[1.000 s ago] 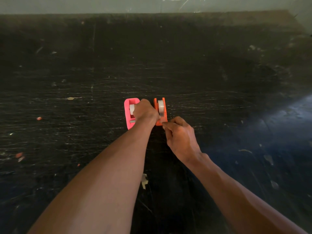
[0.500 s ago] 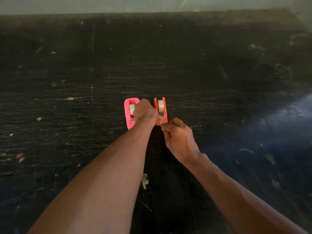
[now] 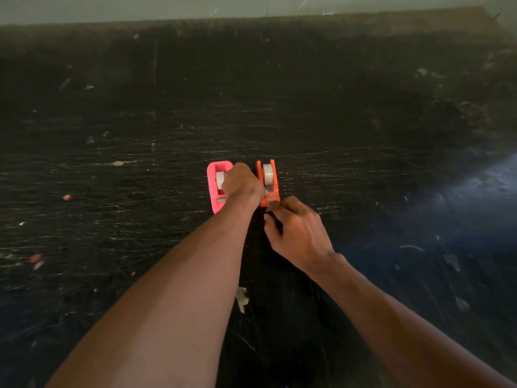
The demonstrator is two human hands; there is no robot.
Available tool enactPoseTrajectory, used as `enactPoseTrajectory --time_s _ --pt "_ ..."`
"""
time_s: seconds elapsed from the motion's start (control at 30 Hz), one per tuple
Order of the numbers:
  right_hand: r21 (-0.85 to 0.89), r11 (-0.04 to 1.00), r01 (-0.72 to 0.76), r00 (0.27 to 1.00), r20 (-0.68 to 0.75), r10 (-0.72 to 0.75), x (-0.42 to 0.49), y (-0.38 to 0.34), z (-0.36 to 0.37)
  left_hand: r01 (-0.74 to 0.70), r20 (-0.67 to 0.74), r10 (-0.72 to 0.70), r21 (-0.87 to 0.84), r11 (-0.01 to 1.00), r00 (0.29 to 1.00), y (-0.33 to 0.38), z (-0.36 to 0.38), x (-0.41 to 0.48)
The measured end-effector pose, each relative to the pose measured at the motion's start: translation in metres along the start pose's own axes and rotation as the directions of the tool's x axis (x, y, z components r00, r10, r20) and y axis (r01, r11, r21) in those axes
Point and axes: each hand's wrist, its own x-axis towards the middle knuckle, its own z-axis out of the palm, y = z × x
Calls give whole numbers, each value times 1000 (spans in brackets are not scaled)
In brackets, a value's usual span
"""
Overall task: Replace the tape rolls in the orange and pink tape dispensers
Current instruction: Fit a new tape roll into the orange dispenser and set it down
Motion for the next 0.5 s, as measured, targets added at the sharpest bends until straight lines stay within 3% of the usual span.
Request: enactPoseTrajectory --time_s 0.27,0.5 --pt "28 997 -66 997 -29 67 17 7 -2 10 28 -9 -43 999 1000 -2 2 4" --pt "70 984 -167 986 32 165 27 13 0 15 21 -14 -46 999 1000 -1 1 2"
